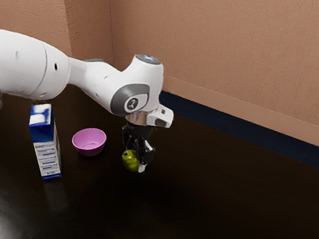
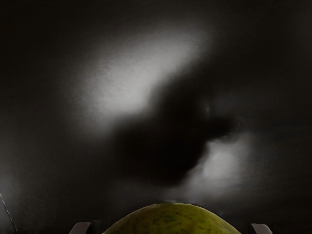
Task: Place the pear in the bowl.
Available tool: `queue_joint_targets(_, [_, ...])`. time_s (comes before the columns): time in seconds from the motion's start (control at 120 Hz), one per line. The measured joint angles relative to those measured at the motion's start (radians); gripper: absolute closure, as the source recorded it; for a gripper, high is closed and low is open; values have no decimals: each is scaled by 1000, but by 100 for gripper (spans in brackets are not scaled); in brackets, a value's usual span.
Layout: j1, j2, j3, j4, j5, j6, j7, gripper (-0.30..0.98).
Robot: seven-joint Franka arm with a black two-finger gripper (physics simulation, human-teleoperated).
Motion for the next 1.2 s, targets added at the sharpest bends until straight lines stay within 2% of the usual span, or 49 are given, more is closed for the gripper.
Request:
queue_joint_targets(0.183, [93,-2,0,66,51,-48,18,52])
queue_joint_targets(0.408, [199,5,27,88,69,-75,65,53])
queue_joint_targets(0.542, [213,2,53,81,68,-81,93,53])
queue_joint_targets(0.808, [214,-43,88,-26,68,-65,134,53])
queue_joint_targets(1.2, [197,5,89,-3,63,-35,171,49])
